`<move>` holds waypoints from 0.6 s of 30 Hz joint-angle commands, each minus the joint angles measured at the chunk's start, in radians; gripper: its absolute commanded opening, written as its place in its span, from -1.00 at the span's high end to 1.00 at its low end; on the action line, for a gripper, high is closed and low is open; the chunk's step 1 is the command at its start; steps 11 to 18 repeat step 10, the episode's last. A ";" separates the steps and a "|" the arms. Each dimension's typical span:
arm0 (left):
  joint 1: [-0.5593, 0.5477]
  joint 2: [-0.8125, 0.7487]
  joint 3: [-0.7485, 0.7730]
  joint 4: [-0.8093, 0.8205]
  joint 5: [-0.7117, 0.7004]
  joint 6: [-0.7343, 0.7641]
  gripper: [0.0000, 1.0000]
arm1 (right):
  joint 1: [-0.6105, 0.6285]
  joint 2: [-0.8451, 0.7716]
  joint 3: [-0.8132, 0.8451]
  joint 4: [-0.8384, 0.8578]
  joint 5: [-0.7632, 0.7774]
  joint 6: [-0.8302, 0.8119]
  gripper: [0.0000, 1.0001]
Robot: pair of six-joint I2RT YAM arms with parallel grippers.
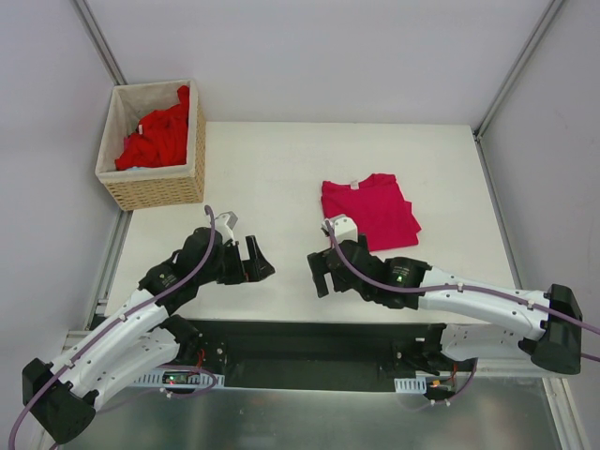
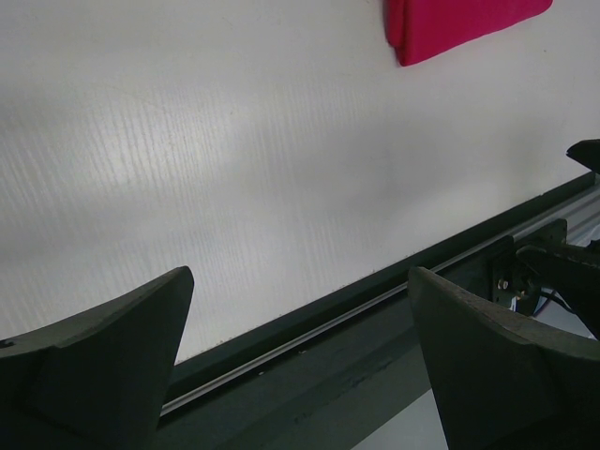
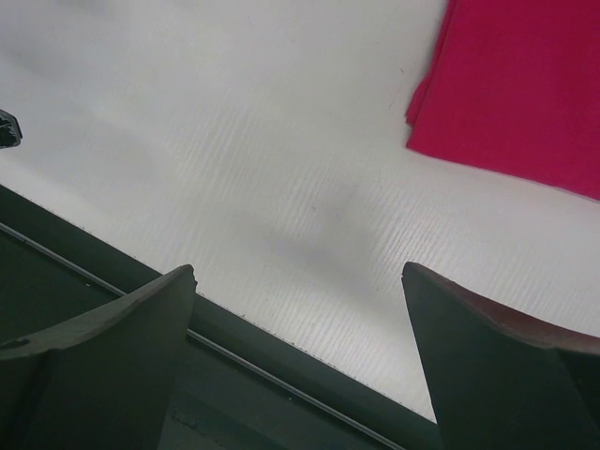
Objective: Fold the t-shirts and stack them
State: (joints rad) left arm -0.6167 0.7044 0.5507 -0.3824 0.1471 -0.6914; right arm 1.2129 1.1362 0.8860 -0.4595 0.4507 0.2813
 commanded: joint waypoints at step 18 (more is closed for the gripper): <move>-0.011 -0.002 0.018 0.010 -0.021 -0.002 -0.98 | 0.011 -0.029 0.002 0.018 0.055 0.019 -0.93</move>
